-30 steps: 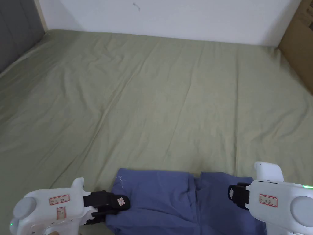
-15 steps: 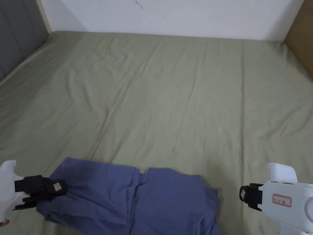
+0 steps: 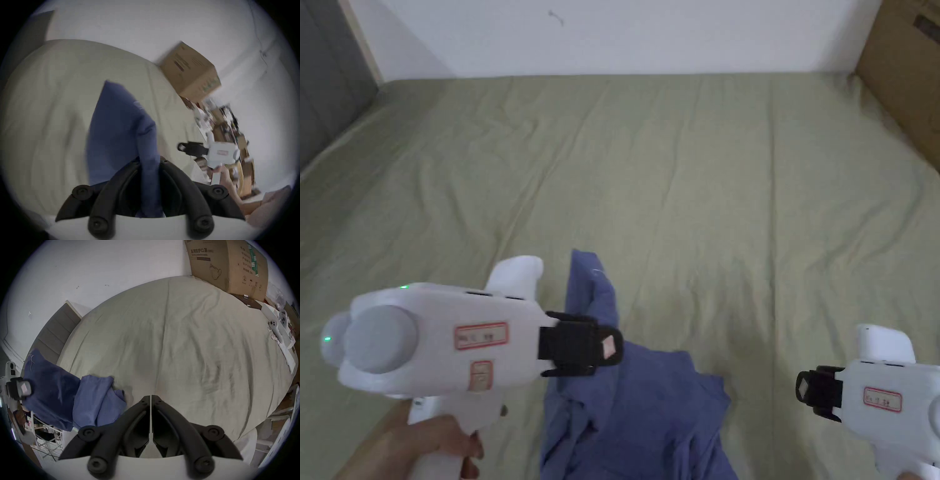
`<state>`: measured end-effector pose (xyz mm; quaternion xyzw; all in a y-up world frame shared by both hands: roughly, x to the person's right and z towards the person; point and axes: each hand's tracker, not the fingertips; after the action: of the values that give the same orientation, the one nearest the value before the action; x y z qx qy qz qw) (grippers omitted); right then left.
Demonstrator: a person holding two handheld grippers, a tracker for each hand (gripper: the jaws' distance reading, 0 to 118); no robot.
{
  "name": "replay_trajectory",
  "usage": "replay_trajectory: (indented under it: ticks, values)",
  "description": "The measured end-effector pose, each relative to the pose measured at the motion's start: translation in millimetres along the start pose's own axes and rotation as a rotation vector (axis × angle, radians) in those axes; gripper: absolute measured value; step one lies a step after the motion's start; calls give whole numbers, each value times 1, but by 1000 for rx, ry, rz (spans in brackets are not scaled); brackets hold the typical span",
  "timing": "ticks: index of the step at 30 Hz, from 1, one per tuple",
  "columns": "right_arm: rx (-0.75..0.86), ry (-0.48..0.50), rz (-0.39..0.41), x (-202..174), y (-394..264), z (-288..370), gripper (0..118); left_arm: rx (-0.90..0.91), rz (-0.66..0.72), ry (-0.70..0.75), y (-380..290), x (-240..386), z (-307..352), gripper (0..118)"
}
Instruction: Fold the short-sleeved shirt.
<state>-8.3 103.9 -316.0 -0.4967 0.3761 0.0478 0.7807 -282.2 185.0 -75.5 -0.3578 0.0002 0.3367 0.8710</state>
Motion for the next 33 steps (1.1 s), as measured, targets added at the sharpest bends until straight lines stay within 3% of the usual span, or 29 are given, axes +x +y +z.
replay_trajectory:
  ticks: [3, 4, 5, 6, 11, 12, 13, 14, 15, 22, 26, 33]
  values:
    - [2, -12, -34, 12, -5, 6, 1, -130, 28, -24, -7, 10, -64, 47]
    - [3, -18, -48, 16, -8, 8, 1, -146, 51, -56, -12, 10, -83, 70]
    - [2, -23, -60, 21, -10, 9, 1, -171, 73, -52, -15, 5, -100, 84]
    - [1, -30, -78, 25, -12, 11, 1, -203, 102, -37, -20, 5, -111, 89]
    - [5, -49, -120, 41, -16, 20, 1, -216, 174, -60, -34, -15, -106, 85]
    - [7, -53, -120, 42, -15, 21, 1, -185, 200, -41, -33, -22, -97, 80]
    - [9, -55, -121, 43, -14, 22, 1, -148, 220, -28, -31, -29, -87, 56]
    - [12, -55, -122, 43, -14, 22, 1, -118, 231, -8, -30, -36, -77, 23]
    - [15, -53, -124, 43, -12, 23, 1, -89, 245, 11, -27, -44, -69, 1]
    - [20, -28, -108, 33, -10, 19, 1, -73, 286, 131, -37, -73, -66, 2]
    - [15, -17, -109, 31, -9, 16, 1, -128, 295, 16, -48, -55, -102, 2]
    - [12, -15, -110, 38, -10, 16, 1, -246, 126, 49, -66, 0, -164, 1]
